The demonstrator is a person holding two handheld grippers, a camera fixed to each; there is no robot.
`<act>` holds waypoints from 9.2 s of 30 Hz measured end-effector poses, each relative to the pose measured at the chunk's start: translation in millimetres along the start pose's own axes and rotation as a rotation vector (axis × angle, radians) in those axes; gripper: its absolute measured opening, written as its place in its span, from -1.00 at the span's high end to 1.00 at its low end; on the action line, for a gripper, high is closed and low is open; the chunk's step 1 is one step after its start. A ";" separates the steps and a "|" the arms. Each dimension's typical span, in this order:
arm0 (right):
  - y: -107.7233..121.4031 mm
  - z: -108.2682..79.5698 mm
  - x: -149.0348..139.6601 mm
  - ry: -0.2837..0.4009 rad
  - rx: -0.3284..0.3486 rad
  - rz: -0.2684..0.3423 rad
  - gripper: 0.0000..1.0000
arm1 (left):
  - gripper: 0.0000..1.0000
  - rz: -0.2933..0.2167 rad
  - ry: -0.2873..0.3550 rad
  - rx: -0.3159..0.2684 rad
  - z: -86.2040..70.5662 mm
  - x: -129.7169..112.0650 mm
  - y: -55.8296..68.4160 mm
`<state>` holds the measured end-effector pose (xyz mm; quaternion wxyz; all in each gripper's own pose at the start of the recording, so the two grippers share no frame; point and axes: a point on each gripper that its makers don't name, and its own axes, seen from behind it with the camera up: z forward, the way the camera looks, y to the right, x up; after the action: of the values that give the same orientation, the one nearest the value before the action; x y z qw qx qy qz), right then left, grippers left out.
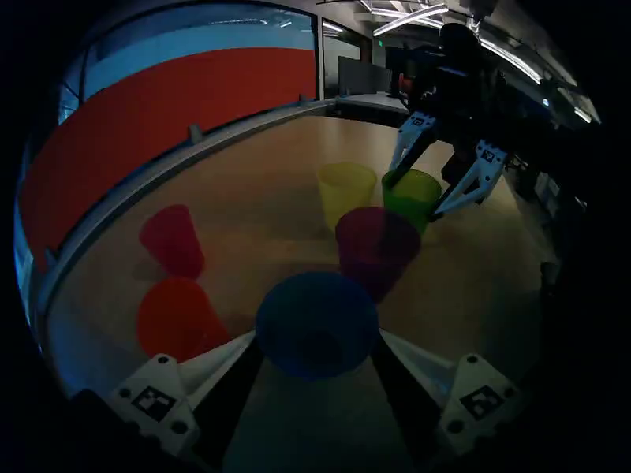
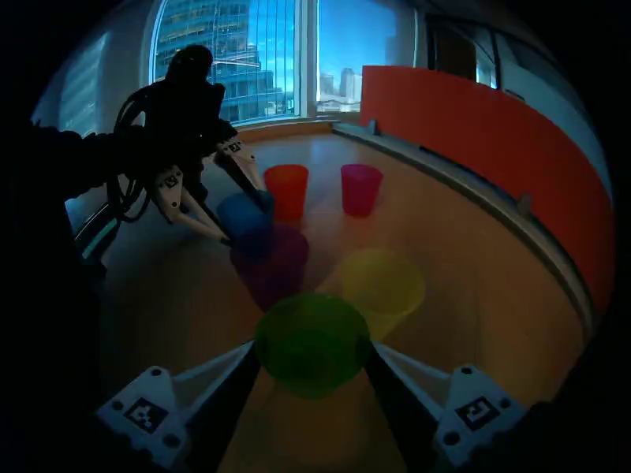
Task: Pour water
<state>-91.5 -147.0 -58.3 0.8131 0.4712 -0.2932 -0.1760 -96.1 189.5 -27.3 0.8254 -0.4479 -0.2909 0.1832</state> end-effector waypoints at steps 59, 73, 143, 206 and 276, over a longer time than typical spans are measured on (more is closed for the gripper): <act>2.9 -74.3 -17.6 0.055 -0.161 0.075 -1.00 | -0.79 -0.121 0.072 0.139 -70.1 -19.7 3.5; 18.7 -92.0 11.8 0.204 -0.278 0.163 -1.00 | -0.79 -0.180 0.164 0.268 -93.7 -17.8 -12.7; 109.9 -169.8 52.6 0.639 -1.014 0.384 -1.00 | -0.78 -0.322 0.616 0.895 -188.6 37.7 -89.3; 101.2 -166.0 58.5 0.575 -1.029 0.390 -0.99 | -0.78 -0.373 0.632 0.928 -161.4 -23.6 -124.3; 137.4 -137.2 5.1 0.686 -1.011 0.392 -1.00 | -0.78 -0.369 0.627 0.928 -161.7 -24.0 -123.5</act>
<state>1.9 9.0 10.0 0.9996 -0.0029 0.0220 0.0200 -5.1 8.0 0.2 0.9999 -0.0147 0.0046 0.0033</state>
